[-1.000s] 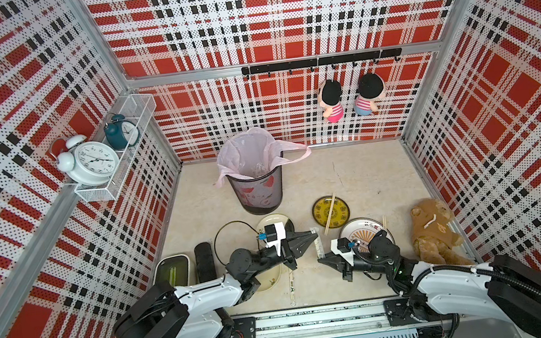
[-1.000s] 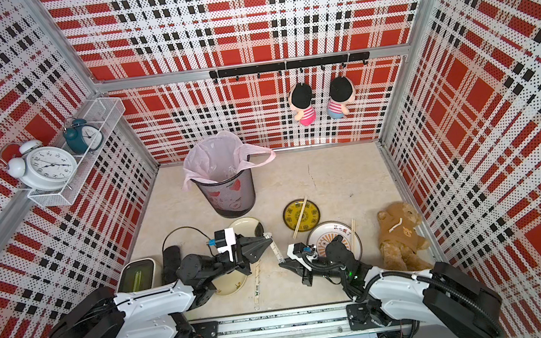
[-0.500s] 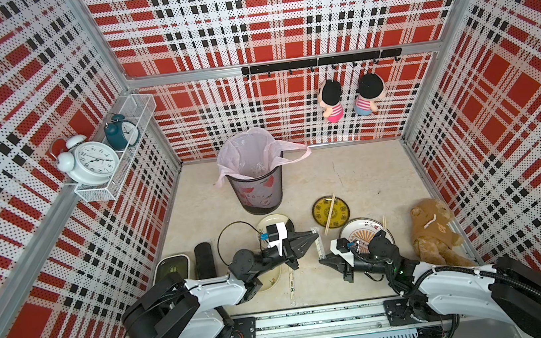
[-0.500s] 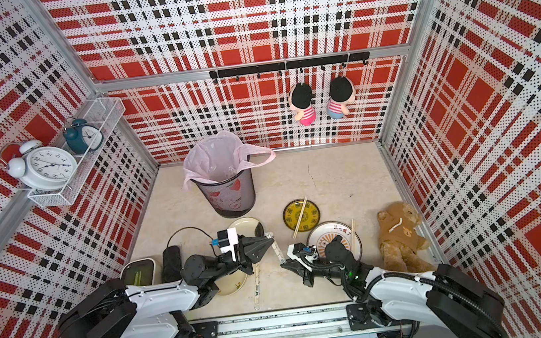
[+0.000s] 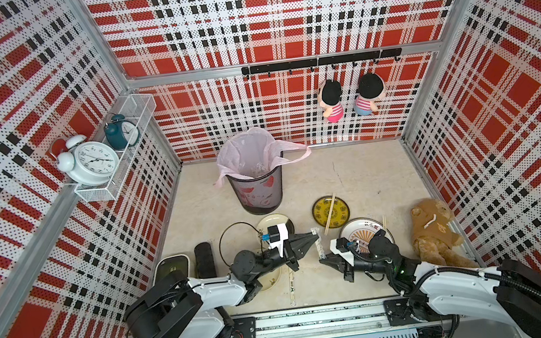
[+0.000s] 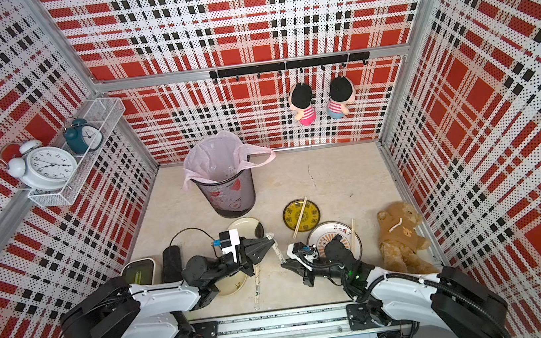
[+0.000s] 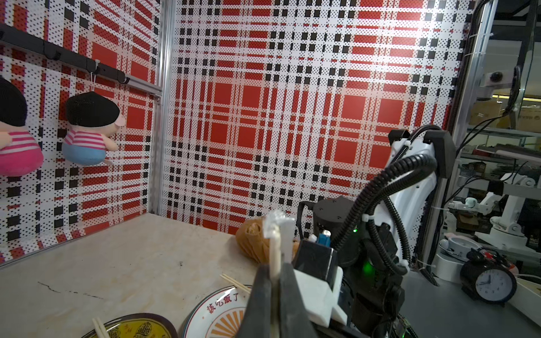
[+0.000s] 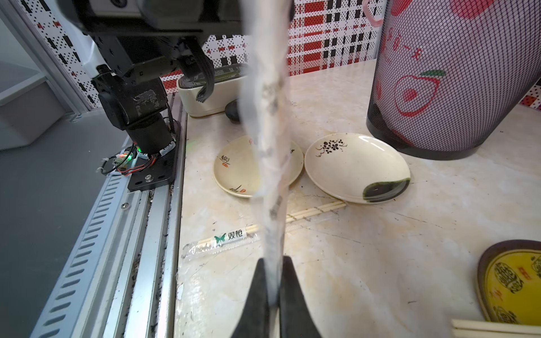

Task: Remove the packaging of disposable chopsticks
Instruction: Remove the packet bag from the disposable chopsticks.

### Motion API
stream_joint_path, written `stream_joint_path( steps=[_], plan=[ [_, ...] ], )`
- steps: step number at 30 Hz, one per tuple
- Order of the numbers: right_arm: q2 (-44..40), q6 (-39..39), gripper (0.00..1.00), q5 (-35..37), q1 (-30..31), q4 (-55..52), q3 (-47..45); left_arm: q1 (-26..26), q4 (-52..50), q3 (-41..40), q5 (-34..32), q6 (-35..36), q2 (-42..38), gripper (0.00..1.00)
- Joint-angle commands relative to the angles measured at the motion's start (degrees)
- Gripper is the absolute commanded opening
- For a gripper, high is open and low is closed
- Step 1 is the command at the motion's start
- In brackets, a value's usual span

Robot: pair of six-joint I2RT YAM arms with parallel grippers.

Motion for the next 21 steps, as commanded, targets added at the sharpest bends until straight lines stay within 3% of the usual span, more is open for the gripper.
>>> stream_joint_path(
  steps=[1, 21],
  plan=[
    [-2.07, -1.43, 0.0, -0.98, -0.12, 11.86, 4.8, -0.77, -10.03, -2.66, 1.13, 0.26, 2.48, 0.05],
    [-3.18, -0.62, 0.0, -1.27, -0.12, 14.29, 5.84, -1.93, -7.66, -3.63, -0.65, -0.06, 7.3, 0.09]
  ],
)
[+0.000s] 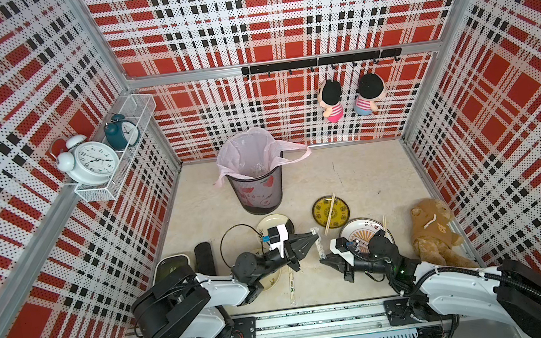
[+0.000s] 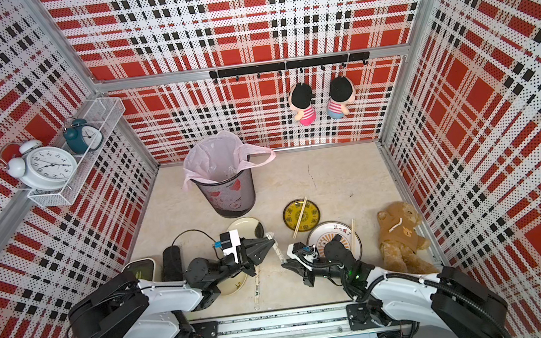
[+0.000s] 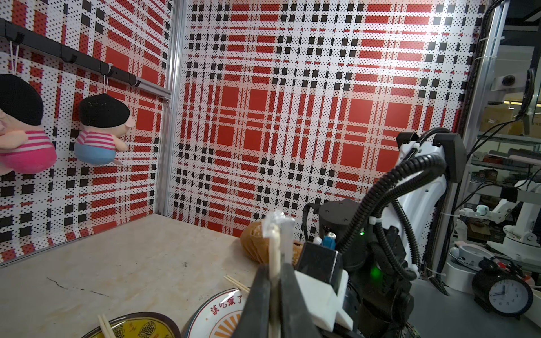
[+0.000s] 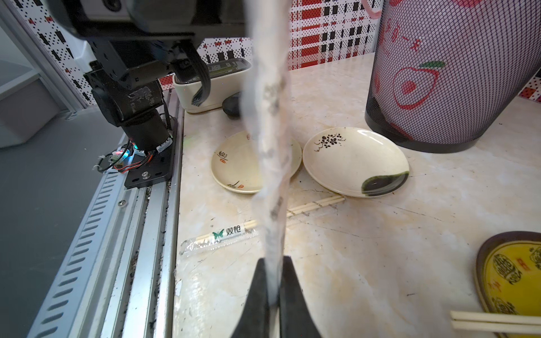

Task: Remove the packaging of disposable chopsticks
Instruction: Remove the packet bag from the disposable chopsticks.

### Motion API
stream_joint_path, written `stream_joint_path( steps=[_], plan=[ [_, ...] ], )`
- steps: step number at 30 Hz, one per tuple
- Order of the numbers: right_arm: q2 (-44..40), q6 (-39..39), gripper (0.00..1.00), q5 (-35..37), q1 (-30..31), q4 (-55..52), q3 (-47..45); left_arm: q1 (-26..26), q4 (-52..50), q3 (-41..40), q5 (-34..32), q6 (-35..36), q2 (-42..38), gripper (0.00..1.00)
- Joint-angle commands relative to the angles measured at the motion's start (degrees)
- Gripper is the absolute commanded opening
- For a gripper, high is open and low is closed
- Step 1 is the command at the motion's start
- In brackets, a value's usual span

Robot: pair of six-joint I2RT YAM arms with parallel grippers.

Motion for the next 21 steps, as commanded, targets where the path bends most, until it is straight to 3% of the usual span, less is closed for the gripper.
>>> stream_joint_path(
  steps=[1, 9, 14, 21],
  plan=[
    [-2.83, -0.71, 0.0, -2.06, -0.12, 15.39, 5.9, -0.88, -12.62, -2.83, 2.34, -0.13, 3.72, 0.1],
    [-1.95, 0.2, 0.0, -1.75, -0.12, 17.96, 6.08, -1.05, -11.79, -3.17, 1.5, -0.38, 5.64, 0.13],
    [-1.45, 0.3, 0.0, -1.72, -0.12, 18.04, 6.37, -1.06, -11.04, -3.16, 0.79, -0.64, 6.47, 0.03],
    [0.11, 0.71, 0.0, -0.58, -0.12, 20.43, 3.92, -1.14, -11.1, -2.62, 2.3, -0.84, 4.74, 0.02]
  ],
)
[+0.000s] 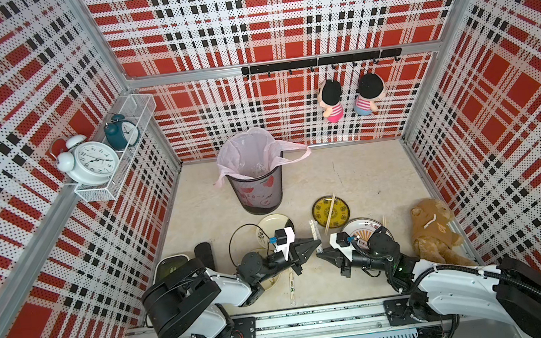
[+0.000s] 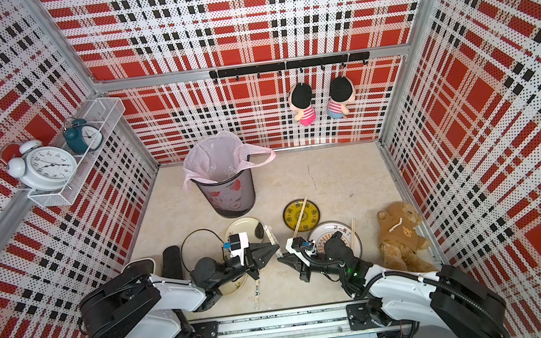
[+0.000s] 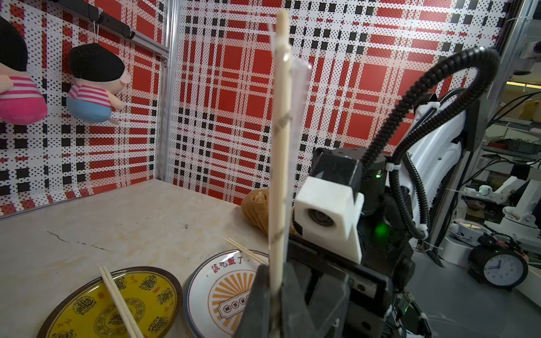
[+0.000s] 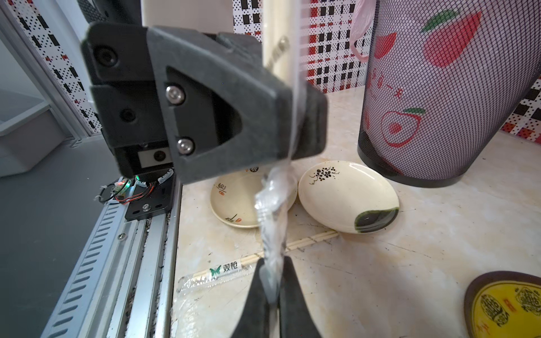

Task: Remove the packaging of disposable chopsticks
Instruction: Remove the packet bag from the disposable chopsticks.

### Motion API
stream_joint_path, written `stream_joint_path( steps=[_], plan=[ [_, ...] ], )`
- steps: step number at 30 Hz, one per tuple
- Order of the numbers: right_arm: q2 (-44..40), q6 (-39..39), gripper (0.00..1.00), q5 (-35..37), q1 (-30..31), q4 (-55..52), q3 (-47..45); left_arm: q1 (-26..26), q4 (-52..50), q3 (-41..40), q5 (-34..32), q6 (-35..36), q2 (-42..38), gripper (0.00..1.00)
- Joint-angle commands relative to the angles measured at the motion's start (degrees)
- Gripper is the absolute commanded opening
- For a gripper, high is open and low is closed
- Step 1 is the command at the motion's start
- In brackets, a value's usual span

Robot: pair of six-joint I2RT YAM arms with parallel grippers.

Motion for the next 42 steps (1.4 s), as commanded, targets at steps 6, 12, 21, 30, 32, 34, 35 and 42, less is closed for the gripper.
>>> stream_joint_path(
  steps=[6, 12, 21, 30, 32, 34, 35, 42],
  plan=[
    [-3.86, -1.62, 0.0, -0.06, -0.06, 12.27, 2.34, -1.15, -8.93, -0.55, 2.71, -0.88, 5.36, 0.06],
    [-5.39, -1.52, 0.0, 0.97, -0.06, 12.42, 2.44, -1.24, -6.21, -1.22, 2.89, -1.87, 6.34, 0.07],
    [-3.91, -0.24, 0.0, 2.56, -0.06, 15.48, 2.13, -1.28, -6.74, -1.74, 3.24, -1.96, 5.92, 0.09],
    [-1.79, 0.18, 0.0, 2.38, -0.06, 15.97, 2.4, -1.5, -6.47, -2.01, 2.54, -2.31, 5.75, 0.1],
    [-1.57, 0.36, 0.0, 2.4, -0.06, 16.32, 2.01, -1.5, -6.47, -2.06, 2.47, -2.31, 5.23, 0.1],
    [-1.7, 0.45, 0.0, 2.61, -0.06, 16.23, 1.51, -1.5, -7.06, -1.72, 1.98, -2.16, 4.11, 0.12],
    [-1.63, 0.47, 0.0, 2.82, -0.06, 16.1, 1.22, -1.43, -7.61, -1.43, 1.7, -2.09, 3.36, 0.12],
    [0.82, 0.5, 0.0, 3.89, -0.07, 16.25, -1.36, -1.41, -11.41, 1.5, -0.8, -0.91, -3.74, 0.16]
  ],
)
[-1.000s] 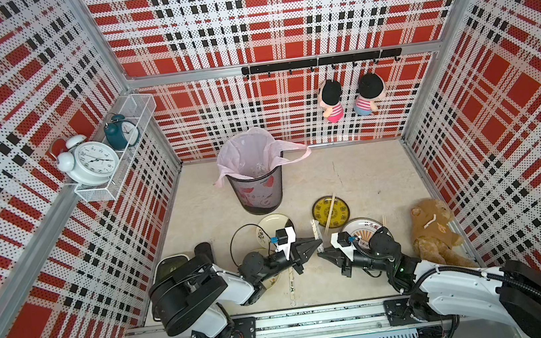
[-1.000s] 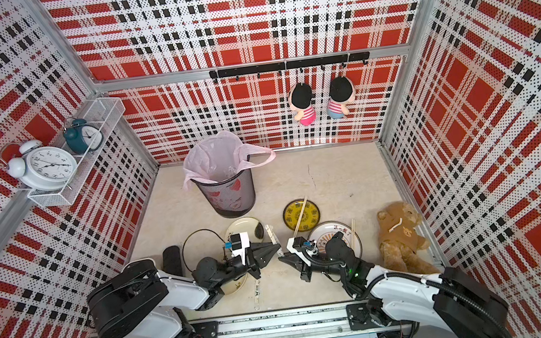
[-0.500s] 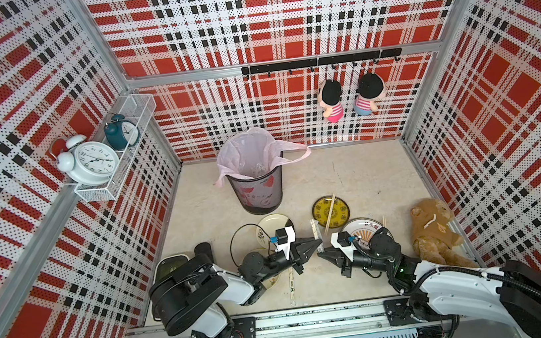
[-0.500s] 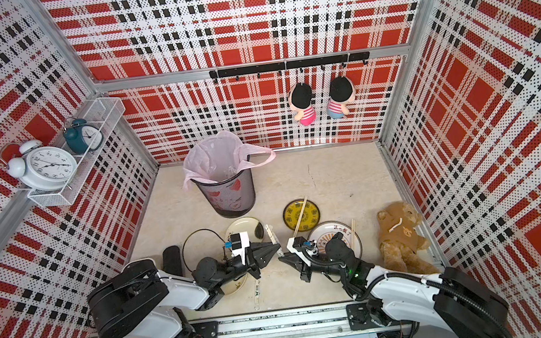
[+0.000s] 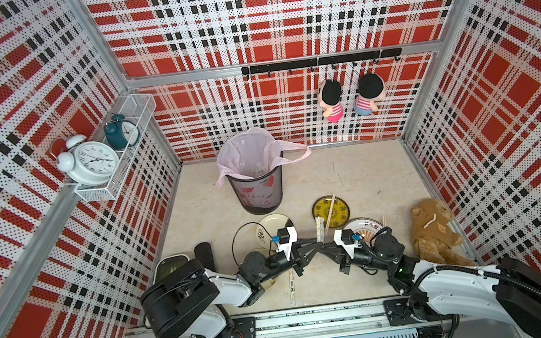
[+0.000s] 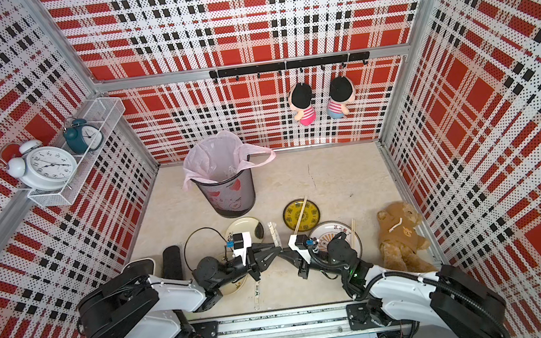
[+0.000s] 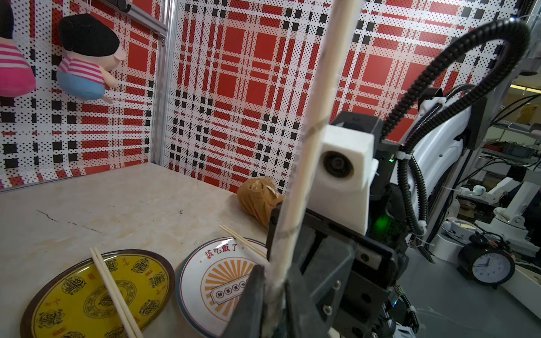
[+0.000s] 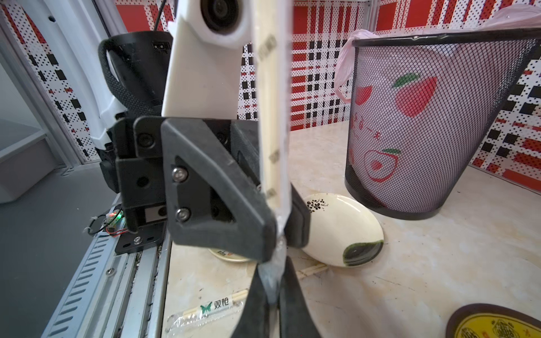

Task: Remove the packaging of disposable chopsticks
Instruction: Remove the packet bag from the disposable chopsticks.

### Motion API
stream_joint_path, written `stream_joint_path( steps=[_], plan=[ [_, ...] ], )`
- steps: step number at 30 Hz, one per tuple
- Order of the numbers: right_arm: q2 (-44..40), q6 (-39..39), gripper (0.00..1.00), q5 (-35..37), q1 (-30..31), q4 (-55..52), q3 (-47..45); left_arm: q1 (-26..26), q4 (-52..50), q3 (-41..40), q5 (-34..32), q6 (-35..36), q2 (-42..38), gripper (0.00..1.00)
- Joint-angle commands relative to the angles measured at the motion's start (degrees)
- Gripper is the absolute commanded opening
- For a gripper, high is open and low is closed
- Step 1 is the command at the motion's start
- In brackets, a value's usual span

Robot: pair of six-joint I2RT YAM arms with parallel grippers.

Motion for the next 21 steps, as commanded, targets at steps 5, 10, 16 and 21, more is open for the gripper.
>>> stream_joint_path(
  steps=[5, 10, 16, 21],
  plan=[
    [1.37, -1.06, 0.0, 1.83, 0.12, 6.96, -0.98, -0.49, -7.2, 3.22, 1.26, -0.11, -2.83, 0.17],
    [3.48, -1.48, 0.0, 2.02, 0.1, 6.71, -0.89, -0.49, -7.75, 4.79, 1.09, 0.12, -4.83, 0.67],
    [5.76, -1.17, 0.0, 1.03, 0.12, 8.18, -1.14, -0.32, -13.58, 7.2, -7.29, 3.23, -11.86, 0.88],
    [5.84, -1.2, 0.0, -0.29, 0.12, 8.24, -1.45, 1.09, -15.8, 9.57, -8.25, 4.98, -14.75, 0.84]
  ],
)
